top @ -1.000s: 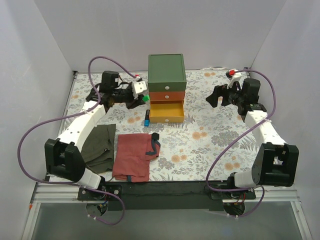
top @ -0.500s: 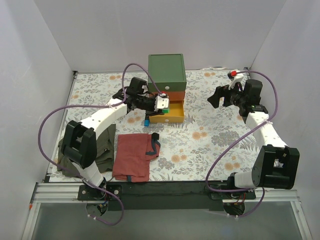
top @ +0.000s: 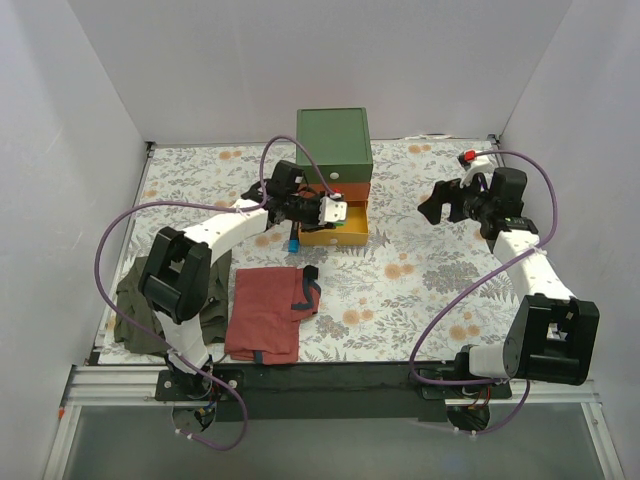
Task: Sort the stationery into containers
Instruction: Place the pen in the drawer, then pick up the pen from the center of the board.
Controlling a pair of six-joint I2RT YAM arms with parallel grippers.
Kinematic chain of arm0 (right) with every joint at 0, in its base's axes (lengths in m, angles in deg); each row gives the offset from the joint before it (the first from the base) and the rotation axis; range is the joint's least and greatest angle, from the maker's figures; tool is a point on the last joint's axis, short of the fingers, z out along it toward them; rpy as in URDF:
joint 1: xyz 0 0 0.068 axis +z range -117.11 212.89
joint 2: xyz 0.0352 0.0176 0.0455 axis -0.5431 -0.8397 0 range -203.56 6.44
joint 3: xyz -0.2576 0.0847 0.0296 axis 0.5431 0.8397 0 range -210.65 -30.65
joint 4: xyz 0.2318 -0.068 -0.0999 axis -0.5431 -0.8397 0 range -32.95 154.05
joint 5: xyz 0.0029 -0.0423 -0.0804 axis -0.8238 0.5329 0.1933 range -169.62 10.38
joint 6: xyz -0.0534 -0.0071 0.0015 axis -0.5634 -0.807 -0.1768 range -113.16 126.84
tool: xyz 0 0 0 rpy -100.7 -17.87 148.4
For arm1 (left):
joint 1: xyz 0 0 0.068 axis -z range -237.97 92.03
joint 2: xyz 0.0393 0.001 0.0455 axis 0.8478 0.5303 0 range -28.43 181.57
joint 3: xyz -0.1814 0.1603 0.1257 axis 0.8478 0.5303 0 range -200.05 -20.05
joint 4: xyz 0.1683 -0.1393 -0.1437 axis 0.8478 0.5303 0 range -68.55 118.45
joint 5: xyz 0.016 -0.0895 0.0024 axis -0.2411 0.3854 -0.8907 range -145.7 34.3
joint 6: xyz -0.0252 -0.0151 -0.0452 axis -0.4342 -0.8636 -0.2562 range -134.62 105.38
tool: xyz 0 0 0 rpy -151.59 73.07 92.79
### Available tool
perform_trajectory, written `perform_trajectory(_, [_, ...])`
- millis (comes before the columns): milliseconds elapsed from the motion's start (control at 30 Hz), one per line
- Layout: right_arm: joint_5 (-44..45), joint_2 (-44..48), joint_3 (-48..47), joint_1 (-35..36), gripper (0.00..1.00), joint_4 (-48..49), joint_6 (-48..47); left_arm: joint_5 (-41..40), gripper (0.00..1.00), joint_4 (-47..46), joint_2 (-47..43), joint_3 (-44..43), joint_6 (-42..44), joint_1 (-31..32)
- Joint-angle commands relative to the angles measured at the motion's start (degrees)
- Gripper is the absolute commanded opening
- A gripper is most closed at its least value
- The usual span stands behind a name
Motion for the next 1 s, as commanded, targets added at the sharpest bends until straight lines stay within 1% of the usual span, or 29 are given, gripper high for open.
perform_trajectory(0, [-1.0, 1.4, 0.5, -0.6, 0.98, 0.7, -0.7, -1.5, 0.32, -6.0, -1.9, 2.1, -0.3, 0.4])
perform_trajectory(33, [-1.1, 1.2, 0.6, -0.6, 0.98, 0.6, -0.6, -1.9, 0.37, -6.6, -2.6, 2.5, -0.9, 0.5])
perform_trajectory(133, [-1.1, 0.9, 0.4, -0.7, 0.98, 0.7, -0.6, -3.0, 0.43, -7.9, -4.1, 3.7, -2.2, 0.4])
perform_trajectory(167, [-1.1, 0.9, 0.4, -0.7, 0.98, 0.6, -0.5, -3.3, 0.7, -8.2, -6.0, 4.1, -3.8, 0.4])
perform_trajectory(200, [-1.1, 0.7, 0.3, -0.8, 0.98, 0.7, -0.4, -3.6, 0.72, -9.1, -7.2, 5.1, -4.8, 0.4])
perform_trajectory(233, [-1.1, 0.7, 0.4, -0.8, 0.98, 0.6, -0.4, -4.0, 0.72, -10.1, -8.8, 5.8, -6.1, 0.4])
perform_trajectory(267, [-1.1, 0.8, 0.4, -0.9, 0.98, 0.7, -0.4, -5.3, 0.72, -11.1, -12.1, 6.7, -9.2, 0.4])
perform_trajectory(300, [-1.1, 0.8, 0.6, -1.0, 0.98, 0.5, -0.3, -6.8, 0.72, -14.4, -14.5, 7.9, -11.5, 0.4])
perform_trajectory(333, [-1.1, 0.9, 0.7, -1.1, 0.98, 0.5, -0.2, -9.4, 0.72, -16.9, -16.7, 10.2, -16.0, 0.4])
perform_trajectory(367, [-1.1, 0.9, 0.9, -1.1, 0.98, 0.6, -0.1, -17.0, 0.72, -20.2, -18.8, 11.6, -21.3, 0.3])
perform_trajectory(400, [-1.2, 0.9, 1.0, -1.2, 0.98, 0.6, -0.1, -21.9, 0.73, -23.0, -23.1, 12.6, -30.3, 0.3])
perform_trajectory(433, [-1.2, 0.9, 1.3, -1.2, 0.98, 0.6, 0.0, -25.7, 0.73, -23.1, -24.6, 13.4, -33.5, 0.0])
perform_trajectory(467, [-1.2, 0.9, 1.4, -1.2, 0.98, 0.5, 0.1, -33.6, 0.75, -22.6, -26.1, 14.9, -36.7, -0.7])
perform_trajectory(500, [-1.3, 0.8, 1.4, -1.2, 0.98, 0.6, 0.4, -37.0, 0.81, -19.8, -27.4, 15.5, -44.0, -1.2])
perform_trajectory(533, [-1.3, 0.6, 1.4, -1.2, 0.98, 0.6, 0.5, -39.5, 0.82, -16.7, -27.2, 15.8, -47.1, -2.0])
perform_trajectory(567, [-1.3, 0.5, 1.4, -1.2, 0.98, 0.7, 0.6, -40.6, 0.84, -13.0, -26.6, 14.5, -51.4, -4.1])
perform_trajectory(600, [-1.6, 0.2, 1.3, -1.2, 0.98, 0.6, 0.9, -40.7, 0.86, -4.2, -25.4, 13.3, -55.2, -5.4])
perform_trajectory(633, [-1.7, -0.3, 1.1, -1.2, 0.98, 0.6, 1.0, -40.7, 0.87, -0.4, -21.9, 12.3, -63.8, -6.8])
perform_trajectory(667, [-1.8, -0.6, 0.7, -1.2, 0.98, 0.7, 1.0, -40.7, 0.87, 3.1, -20.1, 10.6, -67.5, -9.1])
perform_trajectory(700, [-1.8, -0.8, 0.4, -1.2, 0.98, 0.6, 1.1, -40.3, 0.85, 9.0, -17.7, 9.9, -70.5, -9.8])
perform_trajectory(733, [-1.7, -1.3, 0.0, -1.2, 0.98, 0.6, 1.2, -39.8, 0.79, 11.6, -13.6, 9.1, -75.4, -10.0])
perform_trajectory(800, [-1.6, -1.8, -0.9, -1.2, 0.98, 0.5, 1.3, -37.9, 0.74, 14.2, -10.9, 8.9, -79.1, -10.0])
perform_trajectory(867, [-1.4, -2.1, -1.5, -1.2, 0.98, 0.2, 1.2, -36.2, 0.69, 12.2, -10.7, 10.6, -81.9, -9.9])
perform_trajectory(967, [-1.3, -2.1, -1.8, -1.2, 0.98, 0.2, 0.9, -36.6, 0.64, 11.8, -8.8, 10.7, -83.9, -10.0])
